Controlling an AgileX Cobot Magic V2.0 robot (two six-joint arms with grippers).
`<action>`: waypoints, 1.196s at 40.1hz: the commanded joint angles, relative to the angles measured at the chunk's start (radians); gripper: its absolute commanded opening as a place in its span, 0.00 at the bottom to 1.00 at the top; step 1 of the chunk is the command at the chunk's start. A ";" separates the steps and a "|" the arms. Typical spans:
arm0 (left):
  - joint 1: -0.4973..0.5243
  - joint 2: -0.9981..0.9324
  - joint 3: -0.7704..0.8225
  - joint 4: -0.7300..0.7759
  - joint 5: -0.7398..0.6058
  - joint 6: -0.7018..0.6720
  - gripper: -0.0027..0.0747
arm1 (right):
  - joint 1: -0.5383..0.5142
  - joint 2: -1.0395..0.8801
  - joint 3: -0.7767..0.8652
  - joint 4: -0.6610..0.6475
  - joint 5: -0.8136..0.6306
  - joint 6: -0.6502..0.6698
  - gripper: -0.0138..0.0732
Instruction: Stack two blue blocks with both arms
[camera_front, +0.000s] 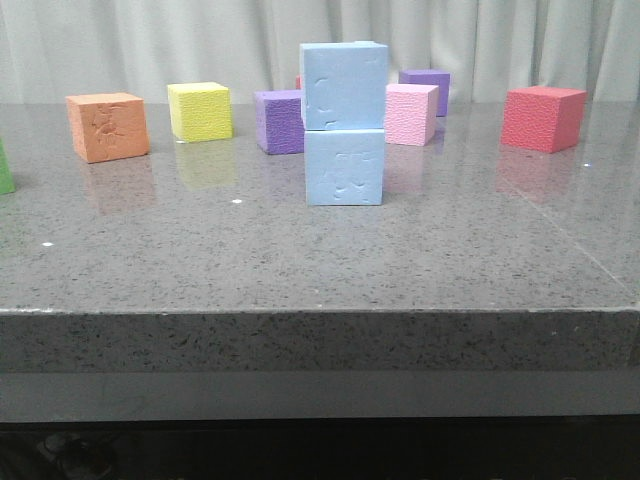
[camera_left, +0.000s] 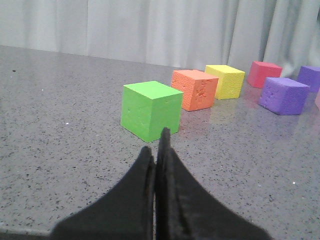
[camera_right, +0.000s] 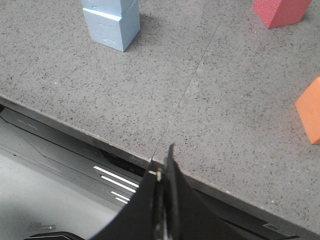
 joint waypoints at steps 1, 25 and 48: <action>0.003 -0.024 0.037 -0.004 -0.085 -0.002 0.01 | -0.003 0.003 -0.024 -0.010 -0.058 0.002 0.08; 0.003 -0.024 0.037 -0.004 -0.085 -0.002 0.01 | -0.080 -0.085 0.078 -0.011 -0.175 0.002 0.08; 0.003 -0.024 0.037 -0.004 -0.085 -0.002 0.01 | -0.373 -0.543 0.811 0.002 -1.055 0.003 0.08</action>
